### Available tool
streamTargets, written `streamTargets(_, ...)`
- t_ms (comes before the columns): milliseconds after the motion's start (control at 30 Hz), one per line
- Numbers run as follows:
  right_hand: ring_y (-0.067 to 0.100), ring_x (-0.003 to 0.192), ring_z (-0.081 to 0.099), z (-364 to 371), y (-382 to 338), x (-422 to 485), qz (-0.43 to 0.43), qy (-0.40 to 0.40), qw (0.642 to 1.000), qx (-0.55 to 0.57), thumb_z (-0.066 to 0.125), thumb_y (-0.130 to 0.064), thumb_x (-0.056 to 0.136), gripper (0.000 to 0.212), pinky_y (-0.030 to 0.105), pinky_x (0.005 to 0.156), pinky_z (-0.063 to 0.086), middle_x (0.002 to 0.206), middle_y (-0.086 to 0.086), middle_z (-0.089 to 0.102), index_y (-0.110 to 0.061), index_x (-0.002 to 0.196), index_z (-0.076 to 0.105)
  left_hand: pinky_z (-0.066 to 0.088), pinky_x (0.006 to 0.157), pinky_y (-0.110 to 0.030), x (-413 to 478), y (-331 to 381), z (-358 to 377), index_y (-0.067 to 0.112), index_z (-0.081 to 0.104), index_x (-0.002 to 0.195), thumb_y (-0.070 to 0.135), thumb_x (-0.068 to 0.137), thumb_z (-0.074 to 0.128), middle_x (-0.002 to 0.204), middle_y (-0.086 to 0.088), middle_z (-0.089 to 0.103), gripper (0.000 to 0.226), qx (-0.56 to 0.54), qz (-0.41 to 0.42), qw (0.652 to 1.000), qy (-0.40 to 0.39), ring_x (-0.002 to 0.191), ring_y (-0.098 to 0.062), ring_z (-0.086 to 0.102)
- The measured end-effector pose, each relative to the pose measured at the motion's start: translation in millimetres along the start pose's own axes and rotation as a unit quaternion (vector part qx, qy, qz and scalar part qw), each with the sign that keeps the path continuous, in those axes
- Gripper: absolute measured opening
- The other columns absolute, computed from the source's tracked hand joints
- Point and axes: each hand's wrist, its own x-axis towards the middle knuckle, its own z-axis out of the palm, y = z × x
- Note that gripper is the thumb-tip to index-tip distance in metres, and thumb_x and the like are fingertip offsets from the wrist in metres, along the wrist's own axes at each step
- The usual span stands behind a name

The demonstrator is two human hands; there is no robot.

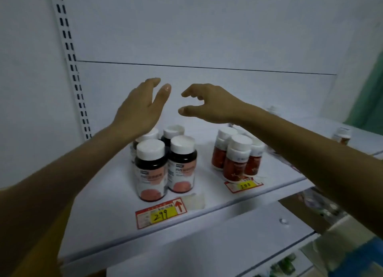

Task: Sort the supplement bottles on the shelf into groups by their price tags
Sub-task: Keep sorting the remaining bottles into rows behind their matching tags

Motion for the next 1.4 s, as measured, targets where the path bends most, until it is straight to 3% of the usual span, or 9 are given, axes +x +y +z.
streamTargets(267,0.016,0.118,0.050,-88,109,-174,0.091,0.045,0.994,-0.035,0.061,-0.043,0.086,0.051,0.023,0.085,0.034,0.135,0.001,0.053,-0.021,0.131,0.049,0.032,0.106,-0.040,-40,161,81,0.024,0.020,0.146,0.040,0.092,0.046,0.153,0.001,0.026,0.062,0.091,0.143,0.978,-0.117,0.137,-0.021,0.028)
streamTargets(433,0.019,0.124,0.046,-110,162,-266,0.157,0.023,0.987,-0.033,0.062,-0.042,0.086,0.057,0.027,0.092,0.035,0.142,0.002,0.047,-0.023,0.136,0.043,0.031,0.106,-0.038,-81,228,132,0.025,0.019,0.146,0.044,0.090,0.048,0.153,0.002,0.025,0.066,0.114,0.176,0.965,-0.159,0.138,-0.020,0.026)
streamTargets(600,0.018,0.128,0.043,-117,190,-306,0.167,0.007,0.986,-0.010,0.061,-0.043,0.086,0.059,0.035,0.102,0.037,0.145,0.000,0.043,-0.023,0.138,0.042,0.031,0.107,-0.038,-97,258,168,0.025,0.018,0.146,0.048,0.088,0.050,0.154,0.002,0.024,0.070,0.141,0.178,0.953,-0.200,0.140,-0.019,0.025)
streamTargets(933,0.016,0.129,0.041,-103,248,-253,0.105,0.012,0.994,-0.010,0.061,-0.043,0.086,0.058,0.029,0.102,0.034,0.144,0.000,0.043,-0.027,0.138,0.040,0.032,0.105,-0.040,-35,251,220,0.022,0.023,0.144,0.051,0.088,0.047,0.152,0.000,0.030,0.068,0.188,0.099,0.951,-0.224,0.137,-0.022,0.030)
streamTargets(1067,0.018,0.124,0.044,-117,276,-211,0.078,0.015,0.996,-0.033,0.061,-0.039,0.087,0.052,0.030,0.100,0.035,0.138,0.003,0.047,-0.025,0.134,0.044,0.040,0.099,-0.044,26,249,251,0.021,0.036,0.137,0.054,0.087,0.047,0.141,-0.005,0.045,0.061,0.157,0.059,0.960,-0.224,0.124,-0.026,0.045)
streamTargets(1233,0.020,0.127,0.043,-130,323,-160,0.072,0.025,0.995,-0.059,0.061,-0.043,0.086,0.057,0.033,0.103,0.036,0.143,0.003,0.044,-0.023,0.136,0.042,0.039,0.095,-0.041,72,250,295,0.019,0.030,0.140,0.051,0.088,0.048,0.143,-0.007,0.042,0.064,0.162,0.051,0.961,-0.218,0.125,-0.027,0.044)
streamTargets(1400,0.022,0.124,0.046,-117,367,-115,0.071,0.004,0.995,-0.067,0.062,-0.045,0.085,0.059,0.033,0.100,0.038,0.141,0.006,0.047,-0.019,0.135,0.043,0.041,0.098,-0.049,91,239,331,0.025,0.025,0.143,0.063,0.084,0.044,0.142,-0.005,0.045,0.072,0.188,0.059,0.951,-0.238,0.122,-0.028,0.048)
